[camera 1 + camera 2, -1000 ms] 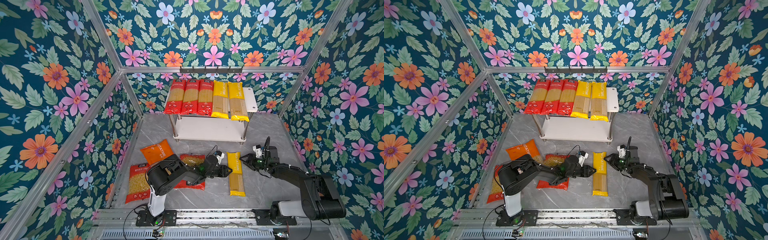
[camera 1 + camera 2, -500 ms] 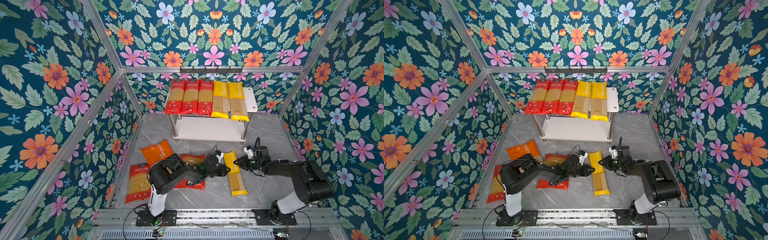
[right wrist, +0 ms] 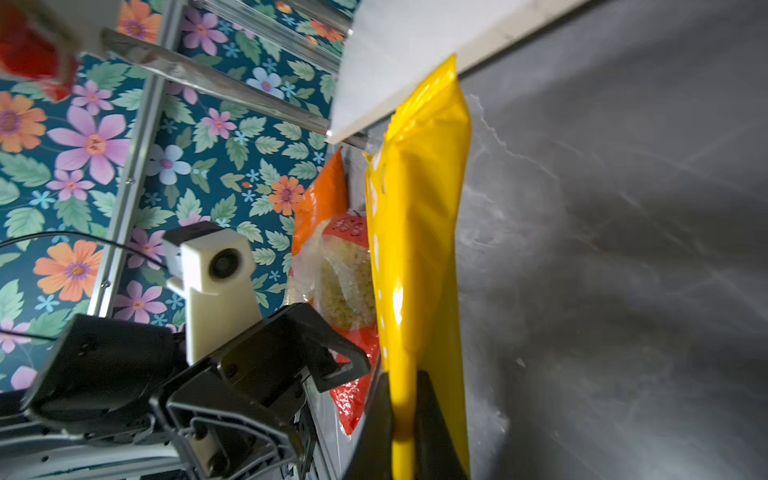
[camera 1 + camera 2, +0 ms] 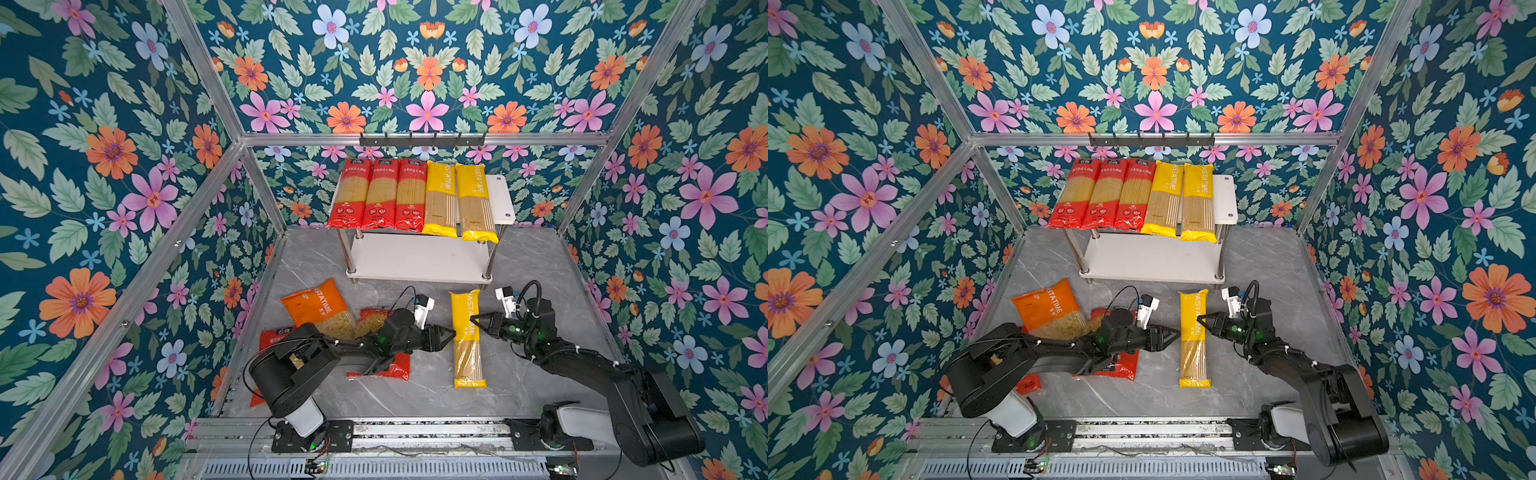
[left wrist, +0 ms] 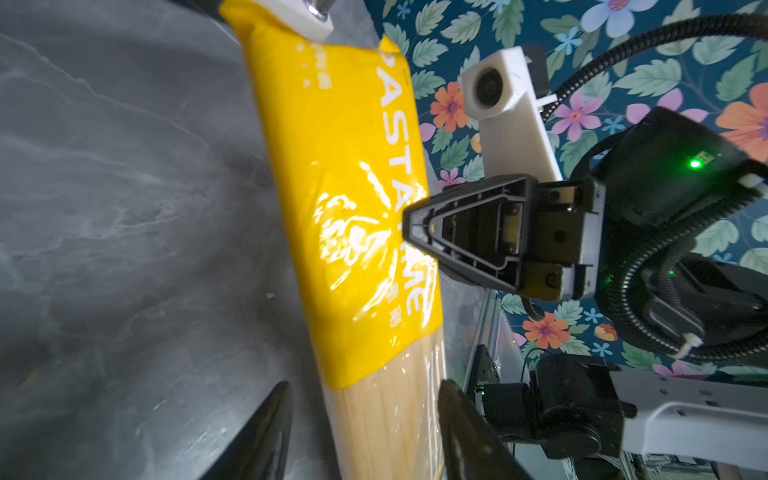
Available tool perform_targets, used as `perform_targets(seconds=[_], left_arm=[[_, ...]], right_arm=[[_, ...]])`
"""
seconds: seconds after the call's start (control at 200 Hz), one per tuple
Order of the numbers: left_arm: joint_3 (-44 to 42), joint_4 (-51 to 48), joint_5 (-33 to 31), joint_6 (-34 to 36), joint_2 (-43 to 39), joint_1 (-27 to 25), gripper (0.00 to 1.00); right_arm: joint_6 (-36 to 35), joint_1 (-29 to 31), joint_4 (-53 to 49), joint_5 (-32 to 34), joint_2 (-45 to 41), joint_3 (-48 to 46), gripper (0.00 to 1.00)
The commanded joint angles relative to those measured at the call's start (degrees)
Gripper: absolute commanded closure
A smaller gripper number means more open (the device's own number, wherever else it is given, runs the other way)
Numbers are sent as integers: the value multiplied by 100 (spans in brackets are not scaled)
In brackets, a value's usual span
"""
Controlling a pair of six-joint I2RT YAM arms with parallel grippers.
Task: Place and organize the pasta boxes and bags onto the shelf
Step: 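Lift the third yellow pack upright with both grippers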
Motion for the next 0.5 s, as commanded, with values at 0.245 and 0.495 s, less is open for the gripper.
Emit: perform_targets(seconds=[0.245,0.495], left_arm=[[-214,1851,633,172,-382,-24,18],[187,2014,999,161,-330,-185,28]], right_arm=[[373,88,1125,-620,-1708,331,100],[973,230,1500,-701,-1834,778,100]])
